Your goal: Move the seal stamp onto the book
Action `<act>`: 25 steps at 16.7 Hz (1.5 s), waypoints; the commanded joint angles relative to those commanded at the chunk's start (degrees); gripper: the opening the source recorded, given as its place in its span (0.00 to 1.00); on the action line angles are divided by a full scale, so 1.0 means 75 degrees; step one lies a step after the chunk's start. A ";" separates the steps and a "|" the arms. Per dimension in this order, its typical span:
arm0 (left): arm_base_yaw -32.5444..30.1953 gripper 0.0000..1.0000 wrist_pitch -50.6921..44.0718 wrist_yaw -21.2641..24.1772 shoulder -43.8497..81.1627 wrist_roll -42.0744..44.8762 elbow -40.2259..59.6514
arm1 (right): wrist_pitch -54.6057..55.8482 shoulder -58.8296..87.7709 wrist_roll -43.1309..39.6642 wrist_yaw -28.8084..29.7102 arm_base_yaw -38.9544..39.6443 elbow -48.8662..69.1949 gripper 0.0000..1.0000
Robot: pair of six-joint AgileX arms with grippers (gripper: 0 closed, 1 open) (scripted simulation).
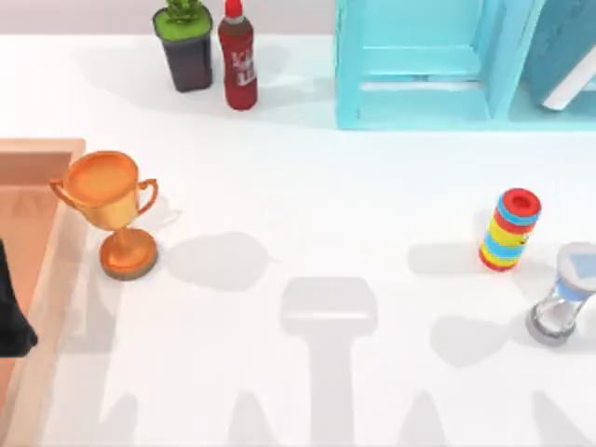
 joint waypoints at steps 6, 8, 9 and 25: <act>0.0000 1.00 0.0000 0.0000 0.0000 0.0000 0.0000 | 0.0564 0.0793 0.0182 -0.0066 -0.0047 0.0367 1.00; 0.0000 1.00 0.0000 0.0000 0.0000 0.0000 0.0000 | 0.1140 0.1677 0.0368 -0.0134 -0.0093 0.0743 1.00; 0.0000 1.00 0.0000 0.0000 0.0000 0.0000 0.0000 | 0.1484 0.2231 0.0479 -0.0175 -0.0121 0.0967 1.00; 0.0000 1.00 0.0000 0.0000 0.0000 0.0000 0.0000 | 0.8181 1.4261 0.2652 -0.0947 -0.0688 0.5327 1.00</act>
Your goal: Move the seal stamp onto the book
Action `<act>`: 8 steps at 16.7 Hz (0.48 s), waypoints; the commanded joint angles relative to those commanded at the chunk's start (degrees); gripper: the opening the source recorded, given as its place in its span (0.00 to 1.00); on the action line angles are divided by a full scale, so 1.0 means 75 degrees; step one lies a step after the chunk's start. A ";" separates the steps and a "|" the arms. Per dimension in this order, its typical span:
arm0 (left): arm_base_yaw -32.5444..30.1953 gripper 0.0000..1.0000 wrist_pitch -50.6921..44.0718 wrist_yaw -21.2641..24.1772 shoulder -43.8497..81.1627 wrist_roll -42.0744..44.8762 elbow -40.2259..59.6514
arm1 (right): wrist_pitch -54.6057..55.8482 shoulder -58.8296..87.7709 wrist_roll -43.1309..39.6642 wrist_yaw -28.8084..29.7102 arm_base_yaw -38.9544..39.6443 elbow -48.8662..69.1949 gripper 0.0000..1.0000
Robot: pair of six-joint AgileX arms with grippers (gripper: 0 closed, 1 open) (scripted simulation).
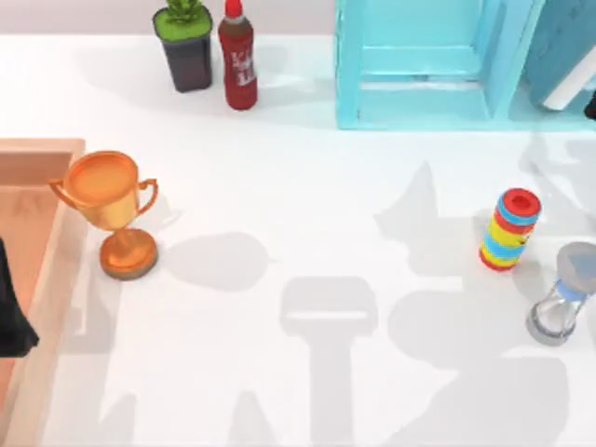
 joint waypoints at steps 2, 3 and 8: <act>0.0000 1.00 0.0000 0.0000 0.0000 0.0000 0.0000 | 0.0520 0.0938 0.0170 -0.0059 -0.0045 0.0338 1.00; 0.0000 1.00 0.0000 0.0000 0.0000 0.0000 0.0000 | 0.0720 0.1286 0.0235 -0.0082 -0.0062 0.0468 1.00; 0.0000 1.00 0.0000 0.0000 0.0000 0.0000 0.0000 | 0.1060 0.1864 0.0346 -0.0121 -0.0091 0.0689 1.00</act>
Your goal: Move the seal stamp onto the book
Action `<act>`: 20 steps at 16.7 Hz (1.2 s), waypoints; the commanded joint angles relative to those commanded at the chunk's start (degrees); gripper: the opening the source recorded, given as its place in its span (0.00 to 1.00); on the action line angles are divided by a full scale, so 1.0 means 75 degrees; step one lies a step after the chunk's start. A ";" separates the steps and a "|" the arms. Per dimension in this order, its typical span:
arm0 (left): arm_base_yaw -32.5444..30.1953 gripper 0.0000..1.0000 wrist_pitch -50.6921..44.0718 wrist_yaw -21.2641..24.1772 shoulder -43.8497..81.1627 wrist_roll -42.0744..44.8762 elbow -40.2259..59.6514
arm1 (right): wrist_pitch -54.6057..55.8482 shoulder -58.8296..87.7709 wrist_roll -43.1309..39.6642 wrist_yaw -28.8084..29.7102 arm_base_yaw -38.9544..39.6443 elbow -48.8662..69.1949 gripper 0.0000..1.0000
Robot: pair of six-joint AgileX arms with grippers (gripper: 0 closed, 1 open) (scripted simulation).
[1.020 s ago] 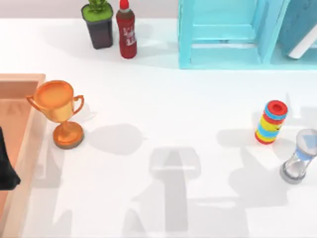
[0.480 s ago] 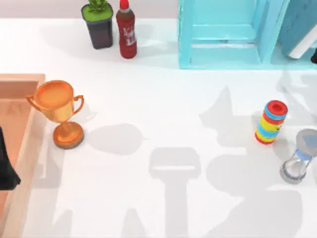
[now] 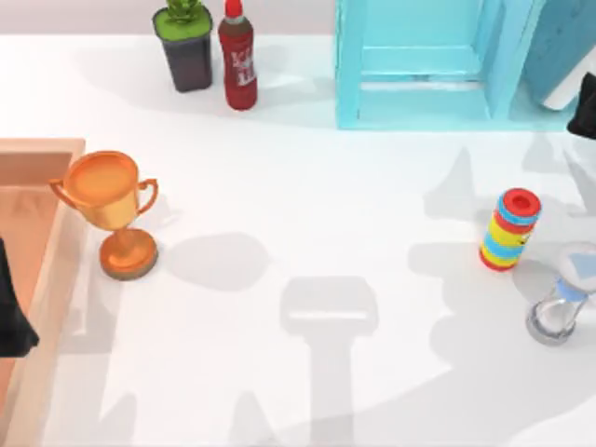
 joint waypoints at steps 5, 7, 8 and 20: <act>0.0000 1.00 0.0000 0.0000 0.0000 0.0000 0.0000 | -0.0061 0.0050 -0.0005 0.0022 0.0042 0.0083 1.00; 0.0000 1.00 0.0000 0.0000 0.0000 0.0000 0.0000 | -0.0229 0.0294 0.0002 0.0059 0.0060 0.0509 1.00; 0.0000 1.00 0.0000 0.0000 0.0000 0.0000 0.0000 | -0.0355 0.0466 0.0005 0.0081 0.0075 0.0811 1.00; 0.0000 1.00 0.0000 0.0000 0.0000 0.0000 0.0000 | -0.1653 0.1966 0.0011 0.0268 0.0243 0.3617 1.00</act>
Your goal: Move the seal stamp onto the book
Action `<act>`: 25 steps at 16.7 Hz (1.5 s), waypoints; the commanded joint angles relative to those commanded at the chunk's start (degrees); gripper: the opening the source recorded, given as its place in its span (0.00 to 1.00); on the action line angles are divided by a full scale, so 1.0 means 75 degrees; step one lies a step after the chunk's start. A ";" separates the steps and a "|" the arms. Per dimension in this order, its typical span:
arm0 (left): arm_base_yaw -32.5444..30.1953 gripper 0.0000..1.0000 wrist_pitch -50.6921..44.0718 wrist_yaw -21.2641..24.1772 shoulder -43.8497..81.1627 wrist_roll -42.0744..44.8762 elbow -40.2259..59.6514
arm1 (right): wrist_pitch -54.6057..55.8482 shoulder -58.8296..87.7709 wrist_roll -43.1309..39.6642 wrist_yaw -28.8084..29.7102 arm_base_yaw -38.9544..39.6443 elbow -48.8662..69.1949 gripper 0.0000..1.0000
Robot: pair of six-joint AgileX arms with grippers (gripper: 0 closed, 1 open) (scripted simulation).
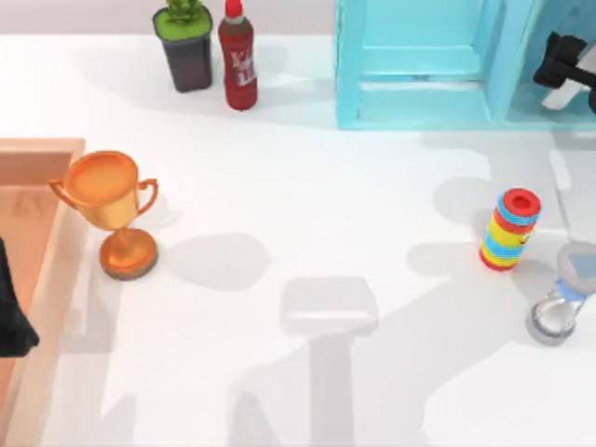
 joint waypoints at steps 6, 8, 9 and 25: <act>0.0000 1.00 0.0000 0.0000 0.0000 0.0000 0.0000 | 0.0000 0.0000 0.0000 0.0000 0.0000 0.0000 0.62; 0.0000 1.00 0.0000 0.0000 0.0000 0.0000 0.0000 | 0.0000 0.0000 0.0000 0.0000 0.0000 0.0000 0.47; 0.0000 1.00 0.0000 0.0000 0.0000 0.0000 0.0000 | 0.0000 0.0000 0.0000 0.0000 0.0000 0.0000 0.40; 0.0000 1.00 0.0000 0.0000 0.0000 0.0000 0.0000 | -0.0068 -0.0046 0.0043 -0.0005 0.0042 -0.0100 0.00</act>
